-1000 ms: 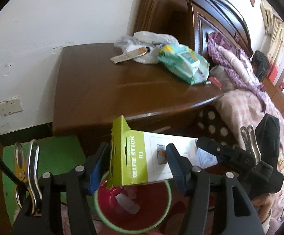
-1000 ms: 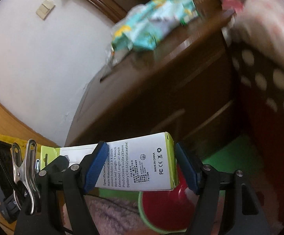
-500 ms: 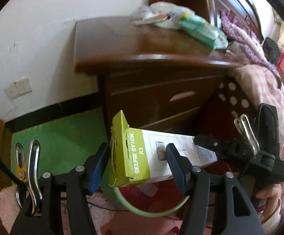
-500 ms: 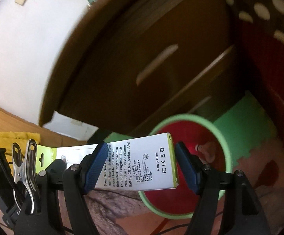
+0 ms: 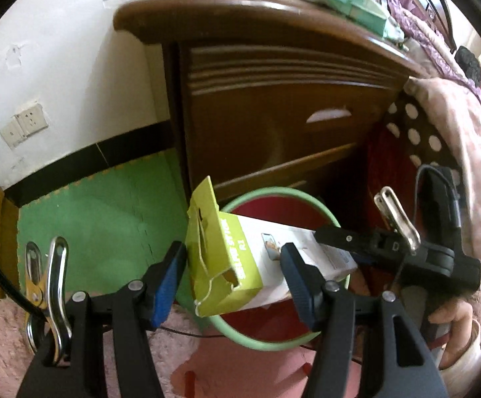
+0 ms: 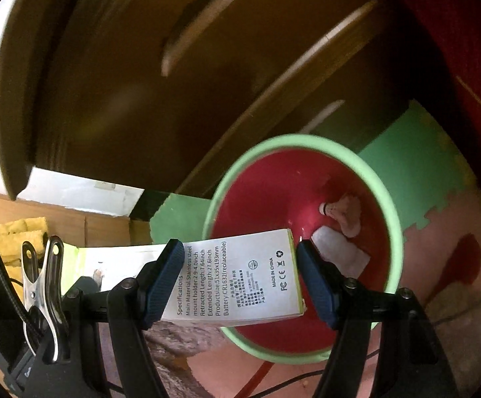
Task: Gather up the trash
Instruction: 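Open the right tool over the bin to drop the box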
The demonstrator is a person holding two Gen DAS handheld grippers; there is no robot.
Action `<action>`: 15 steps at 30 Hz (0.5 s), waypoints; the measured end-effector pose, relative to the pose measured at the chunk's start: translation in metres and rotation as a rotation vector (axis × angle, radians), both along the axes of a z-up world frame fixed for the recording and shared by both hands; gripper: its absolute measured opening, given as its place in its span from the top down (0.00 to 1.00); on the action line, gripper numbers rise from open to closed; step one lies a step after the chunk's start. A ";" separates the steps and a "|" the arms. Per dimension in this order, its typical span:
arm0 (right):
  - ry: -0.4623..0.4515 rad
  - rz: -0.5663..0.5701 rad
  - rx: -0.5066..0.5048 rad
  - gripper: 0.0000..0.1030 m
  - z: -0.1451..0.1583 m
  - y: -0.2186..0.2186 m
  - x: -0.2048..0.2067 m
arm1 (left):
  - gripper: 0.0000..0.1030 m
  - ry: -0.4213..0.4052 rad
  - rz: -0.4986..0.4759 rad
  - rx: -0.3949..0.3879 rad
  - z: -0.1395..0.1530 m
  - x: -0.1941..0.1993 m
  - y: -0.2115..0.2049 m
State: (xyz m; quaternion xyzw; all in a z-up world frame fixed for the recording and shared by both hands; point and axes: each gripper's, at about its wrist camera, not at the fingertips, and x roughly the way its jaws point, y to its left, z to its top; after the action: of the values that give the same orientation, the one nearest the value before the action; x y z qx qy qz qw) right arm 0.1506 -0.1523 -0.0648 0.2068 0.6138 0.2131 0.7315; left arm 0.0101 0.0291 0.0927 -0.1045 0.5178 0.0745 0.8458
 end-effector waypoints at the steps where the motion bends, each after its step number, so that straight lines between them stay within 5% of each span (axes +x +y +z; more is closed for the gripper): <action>1: 0.016 -0.003 0.003 0.30 -0.005 -0.001 0.001 | 0.40 0.004 -0.001 0.000 -0.002 0.001 0.000; 15: 0.081 -0.002 -0.053 0.30 -0.029 0.003 0.005 | 0.43 0.058 0.000 -0.028 -0.019 0.004 0.004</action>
State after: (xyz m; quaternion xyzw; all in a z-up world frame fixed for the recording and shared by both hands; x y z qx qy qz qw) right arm 0.1553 -0.1491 -0.0940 0.1963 0.6481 0.1876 0.7115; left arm 0.0142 0.0336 0.0734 -0.1142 0.5432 0.0701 0.8288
